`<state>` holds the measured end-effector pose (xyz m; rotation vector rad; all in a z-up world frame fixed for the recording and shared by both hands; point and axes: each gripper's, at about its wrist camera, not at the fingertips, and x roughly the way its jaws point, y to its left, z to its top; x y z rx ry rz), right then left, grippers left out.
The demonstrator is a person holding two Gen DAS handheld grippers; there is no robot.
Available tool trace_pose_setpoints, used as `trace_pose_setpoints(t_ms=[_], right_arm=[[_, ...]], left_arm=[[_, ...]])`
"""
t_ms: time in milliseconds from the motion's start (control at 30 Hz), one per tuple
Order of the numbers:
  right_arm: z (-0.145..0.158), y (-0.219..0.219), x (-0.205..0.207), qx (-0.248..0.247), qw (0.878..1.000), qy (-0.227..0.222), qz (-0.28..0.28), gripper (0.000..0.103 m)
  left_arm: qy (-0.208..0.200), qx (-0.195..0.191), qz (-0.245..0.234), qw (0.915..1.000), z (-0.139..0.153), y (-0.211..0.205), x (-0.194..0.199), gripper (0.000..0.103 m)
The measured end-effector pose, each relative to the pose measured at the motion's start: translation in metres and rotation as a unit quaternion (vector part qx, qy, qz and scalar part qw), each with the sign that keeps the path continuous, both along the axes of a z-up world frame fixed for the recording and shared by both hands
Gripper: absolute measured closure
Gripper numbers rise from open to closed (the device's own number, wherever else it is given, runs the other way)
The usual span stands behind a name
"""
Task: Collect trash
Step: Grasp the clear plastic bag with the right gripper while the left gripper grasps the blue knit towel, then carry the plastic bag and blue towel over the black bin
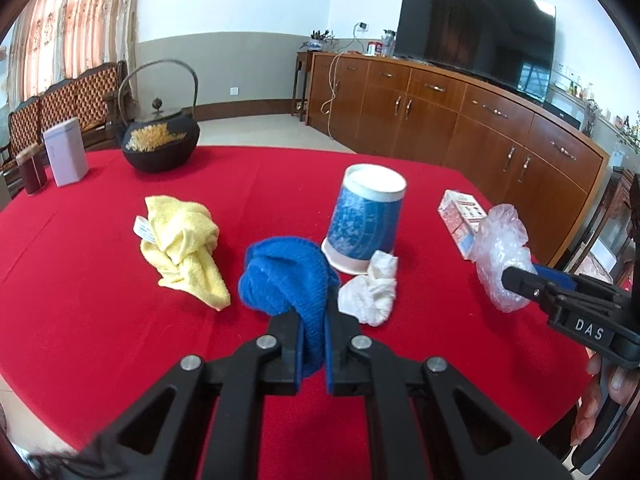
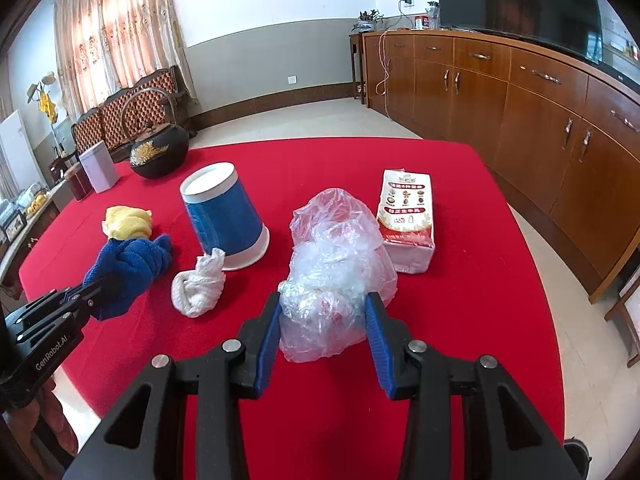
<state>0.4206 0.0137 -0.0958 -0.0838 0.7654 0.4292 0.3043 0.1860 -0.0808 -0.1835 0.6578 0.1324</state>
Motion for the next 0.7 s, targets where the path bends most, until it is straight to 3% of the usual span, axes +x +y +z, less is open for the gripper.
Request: trace_pose_setpoints(t_ms=[700], right_arm=[[0.032,-0.035,-0.066,0.003,1.000,-0.026,-0.004,0.060]], left_arm=[[-0.025,0.005,-0.009,0.9996,0.026,-0.017,-0.049,0.095]])
